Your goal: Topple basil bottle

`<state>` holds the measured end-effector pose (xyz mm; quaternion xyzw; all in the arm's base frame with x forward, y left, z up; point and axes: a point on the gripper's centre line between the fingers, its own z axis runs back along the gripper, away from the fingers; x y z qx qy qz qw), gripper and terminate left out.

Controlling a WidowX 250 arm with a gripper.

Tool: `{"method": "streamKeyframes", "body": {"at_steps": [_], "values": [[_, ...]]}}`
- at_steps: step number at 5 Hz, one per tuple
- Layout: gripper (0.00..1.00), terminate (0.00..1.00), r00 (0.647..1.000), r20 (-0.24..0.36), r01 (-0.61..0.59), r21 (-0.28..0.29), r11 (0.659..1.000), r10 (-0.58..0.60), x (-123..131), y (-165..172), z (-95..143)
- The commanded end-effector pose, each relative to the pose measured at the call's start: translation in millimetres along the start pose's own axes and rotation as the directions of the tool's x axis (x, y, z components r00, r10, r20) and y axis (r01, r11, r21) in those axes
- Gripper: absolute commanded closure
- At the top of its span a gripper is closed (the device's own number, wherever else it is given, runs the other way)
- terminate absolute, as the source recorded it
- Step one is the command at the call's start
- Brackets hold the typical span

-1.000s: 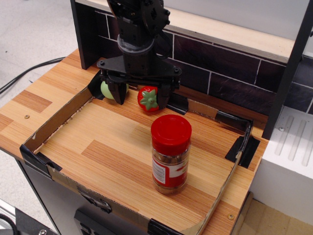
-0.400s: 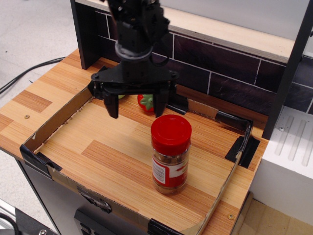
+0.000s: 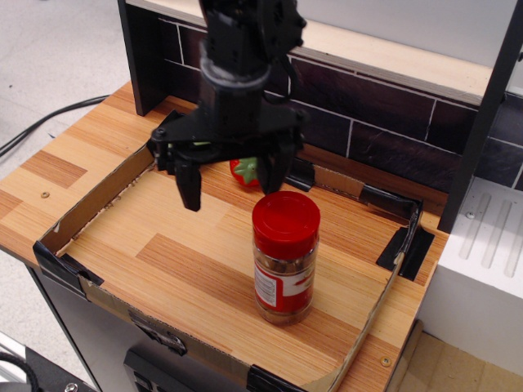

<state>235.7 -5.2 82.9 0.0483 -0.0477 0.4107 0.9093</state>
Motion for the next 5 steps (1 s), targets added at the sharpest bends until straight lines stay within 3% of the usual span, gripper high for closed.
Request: {"method": "streamKeyframes", "body": {"at_steps": [1,2,4,5], "values": [[0.00,0.00,0.949,0.112,-0.284,-0.105,0.953,0.295,-13.6,-16.4,17.9],[0.00,0.00,0.915,0.130,-0.373,-0.091,0.923,0.382,-21.0,-20.4,14.0],[0.00,0.00,0.852,0.092,-0.516,-0.024,0.856,0.516,-27.6,-25.4,14.0],[0.00,0.00,0.847,0.063,-0.527,-0.019,0.849,0.528,-30.3,-27.3,13.6]]}}
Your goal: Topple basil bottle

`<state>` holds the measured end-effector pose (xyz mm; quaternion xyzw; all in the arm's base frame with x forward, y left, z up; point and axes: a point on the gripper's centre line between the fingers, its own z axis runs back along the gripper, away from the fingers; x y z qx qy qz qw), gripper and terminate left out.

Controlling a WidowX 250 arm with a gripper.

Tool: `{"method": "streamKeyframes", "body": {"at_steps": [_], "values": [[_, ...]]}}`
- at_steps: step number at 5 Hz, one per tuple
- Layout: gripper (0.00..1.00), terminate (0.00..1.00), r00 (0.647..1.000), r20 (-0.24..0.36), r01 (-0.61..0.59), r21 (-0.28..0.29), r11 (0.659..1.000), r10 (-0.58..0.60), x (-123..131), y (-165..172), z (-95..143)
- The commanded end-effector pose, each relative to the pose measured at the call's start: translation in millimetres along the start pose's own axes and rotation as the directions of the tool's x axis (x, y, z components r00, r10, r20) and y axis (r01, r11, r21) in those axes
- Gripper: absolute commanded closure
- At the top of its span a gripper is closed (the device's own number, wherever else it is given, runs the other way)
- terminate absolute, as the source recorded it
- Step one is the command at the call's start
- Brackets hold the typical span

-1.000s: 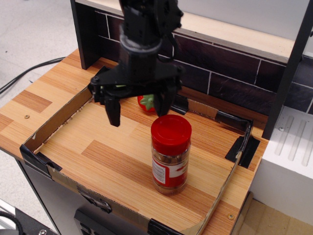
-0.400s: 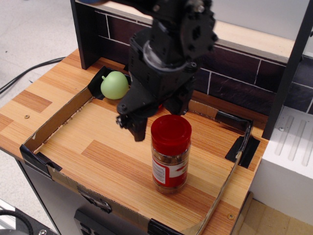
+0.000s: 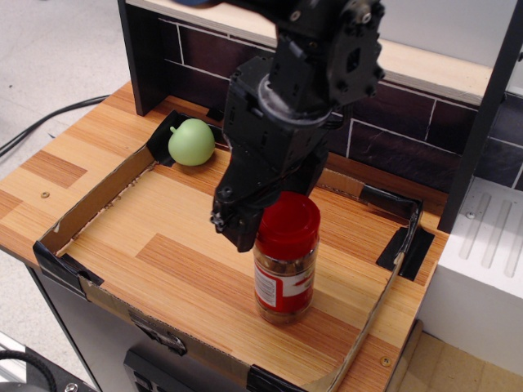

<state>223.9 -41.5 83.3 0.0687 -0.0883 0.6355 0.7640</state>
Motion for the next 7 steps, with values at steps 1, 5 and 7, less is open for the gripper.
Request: {"method": "streamKeyframes", "body": {"at_steps": [1,5,7], "values": [[1.00,0.00,0.990,-0.103,-0.098,-0.042,0.994,0.093,-1.1,-12.3,0.8],[1.00,0.00,0.834,-0.552,-0.082,-0.096,0.992,0.015,16.8,-13.3,-2.4],[1.00,0.00,0.678,-0.730,0.045,-0.078,0.996,-0.088,21.0,-18.1,-27.0]]}}
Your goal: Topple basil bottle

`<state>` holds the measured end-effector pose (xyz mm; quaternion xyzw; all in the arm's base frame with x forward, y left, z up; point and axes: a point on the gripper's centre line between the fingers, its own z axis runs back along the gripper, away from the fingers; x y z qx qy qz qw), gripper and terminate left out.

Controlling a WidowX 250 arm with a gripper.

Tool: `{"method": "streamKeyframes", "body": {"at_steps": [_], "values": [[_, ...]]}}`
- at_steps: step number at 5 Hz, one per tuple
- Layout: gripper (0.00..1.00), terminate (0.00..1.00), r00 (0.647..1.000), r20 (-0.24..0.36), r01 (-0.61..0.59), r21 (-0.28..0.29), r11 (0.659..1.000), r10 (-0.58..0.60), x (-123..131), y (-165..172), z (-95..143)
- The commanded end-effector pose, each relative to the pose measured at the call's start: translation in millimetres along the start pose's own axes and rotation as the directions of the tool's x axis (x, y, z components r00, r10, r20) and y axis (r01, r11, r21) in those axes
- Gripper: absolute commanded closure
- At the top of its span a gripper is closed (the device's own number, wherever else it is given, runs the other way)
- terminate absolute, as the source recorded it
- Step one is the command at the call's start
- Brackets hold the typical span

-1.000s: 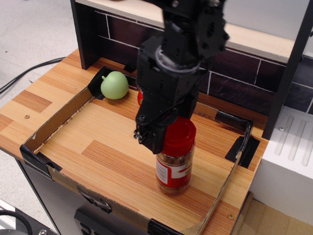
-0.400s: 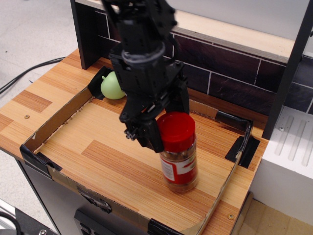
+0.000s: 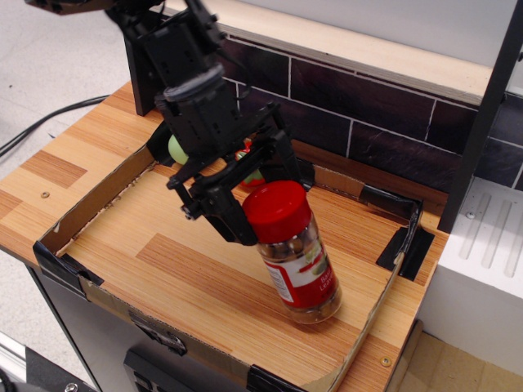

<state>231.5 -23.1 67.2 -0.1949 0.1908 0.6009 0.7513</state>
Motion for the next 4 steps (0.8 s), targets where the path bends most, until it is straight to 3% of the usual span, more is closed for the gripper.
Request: {"method": "streamKeyframes", "body": {"at_steps": [1,2,3,4], "values": [[1.00,0.00,0.997,0.071,0.037,0.027,0.999,-0.039,27.7,-13.7,-7.3],[1.00,0.00,0.961,0.271,0.061,0.012,0.998,-0.062,46.5,-11.1,-9.8],[1.00,0.00,0.879,0.470,0.101,-0.013,0.995,-0.083,57.2,-9.3,-13.9],[1.00,0.00,0.854,0.516,0.101,-0.049,0.994,-0.062,65.3,-8.9,-19.9]]}}
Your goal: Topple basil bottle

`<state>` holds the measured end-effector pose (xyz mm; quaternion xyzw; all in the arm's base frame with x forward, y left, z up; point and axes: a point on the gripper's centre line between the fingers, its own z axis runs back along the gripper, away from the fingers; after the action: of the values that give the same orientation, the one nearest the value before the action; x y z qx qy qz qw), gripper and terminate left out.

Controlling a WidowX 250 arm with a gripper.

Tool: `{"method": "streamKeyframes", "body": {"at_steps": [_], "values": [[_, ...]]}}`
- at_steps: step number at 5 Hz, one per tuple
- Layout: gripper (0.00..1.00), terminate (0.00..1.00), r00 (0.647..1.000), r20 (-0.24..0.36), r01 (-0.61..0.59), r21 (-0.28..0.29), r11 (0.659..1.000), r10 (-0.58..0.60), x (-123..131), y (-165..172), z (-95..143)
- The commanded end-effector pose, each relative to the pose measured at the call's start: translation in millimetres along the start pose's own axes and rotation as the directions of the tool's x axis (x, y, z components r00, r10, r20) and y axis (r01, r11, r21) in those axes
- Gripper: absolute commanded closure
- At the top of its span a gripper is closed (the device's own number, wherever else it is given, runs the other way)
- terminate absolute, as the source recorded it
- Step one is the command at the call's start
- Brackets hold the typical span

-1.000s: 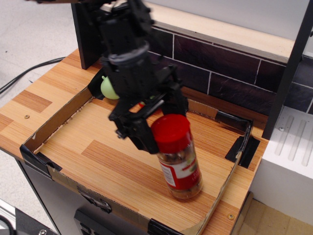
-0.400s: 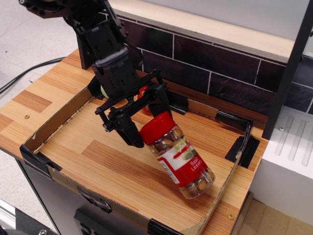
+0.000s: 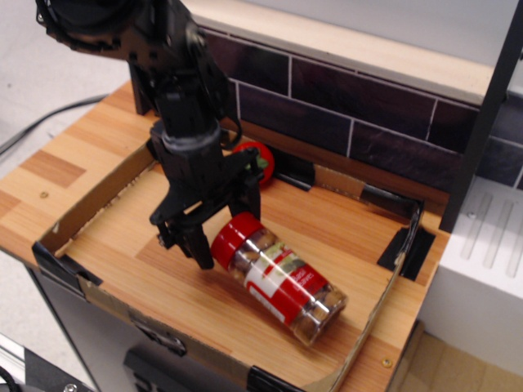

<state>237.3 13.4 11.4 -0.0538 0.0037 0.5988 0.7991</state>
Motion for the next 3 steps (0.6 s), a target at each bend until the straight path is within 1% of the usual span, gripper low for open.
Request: {"method": "streamKeyframes", "body": {"at_steps": [1,2,3], "values": [[0.00,0.00,0.996,0.088,-0.011,-0.067,0.998,0.017,8.3,-15.6,9.1],[0.00,0.00,0.995,0.090,-0.044,-0.047,0.998,0.048,7.7,-17.2,20.7],[0.00,0.00,0.994,0.072,-0.074,-0.049,0.996,0.077,9.0,-21.9,44.1]]}}
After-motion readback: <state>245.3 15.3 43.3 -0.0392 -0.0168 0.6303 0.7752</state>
